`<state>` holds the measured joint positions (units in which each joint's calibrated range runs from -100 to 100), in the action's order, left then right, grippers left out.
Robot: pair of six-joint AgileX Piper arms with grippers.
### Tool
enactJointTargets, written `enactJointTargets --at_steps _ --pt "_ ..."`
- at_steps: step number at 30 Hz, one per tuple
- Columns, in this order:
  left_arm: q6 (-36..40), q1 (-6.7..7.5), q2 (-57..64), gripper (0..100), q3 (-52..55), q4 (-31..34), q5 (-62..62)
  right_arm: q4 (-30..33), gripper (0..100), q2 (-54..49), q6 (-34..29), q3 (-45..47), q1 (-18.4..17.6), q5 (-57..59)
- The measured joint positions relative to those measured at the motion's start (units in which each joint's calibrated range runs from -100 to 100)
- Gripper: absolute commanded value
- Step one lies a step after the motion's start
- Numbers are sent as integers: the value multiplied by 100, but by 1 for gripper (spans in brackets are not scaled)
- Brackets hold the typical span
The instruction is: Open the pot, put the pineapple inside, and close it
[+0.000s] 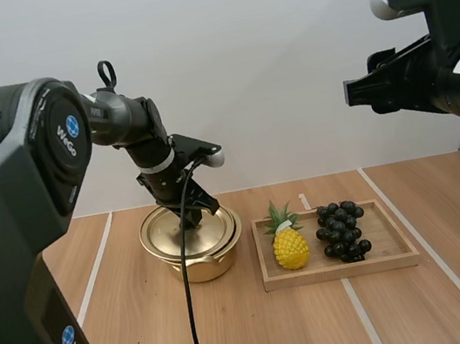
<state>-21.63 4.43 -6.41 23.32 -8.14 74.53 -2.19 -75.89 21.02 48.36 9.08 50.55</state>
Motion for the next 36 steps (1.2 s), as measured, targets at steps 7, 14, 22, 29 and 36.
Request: enactJointTargets --at_steps 7,14,22,29,36 --pt "31 0 17 0 -348 203 462 0 100 0 0 0 0 0" --pt "63 0 508 0 -1267 203 865 -34 100 11 0 0 0 0" --pt "272 0 1563 0 -2777 83 922 -418 100 181 398 0 0 17" --pt "1171 0 2576 0 -4308 80 -257 -1648 100 526 1242 0 0 379" --pt "1468 0 3345 0 -5652 91 -677 -3140 100 1071 2283 0 0 1072"
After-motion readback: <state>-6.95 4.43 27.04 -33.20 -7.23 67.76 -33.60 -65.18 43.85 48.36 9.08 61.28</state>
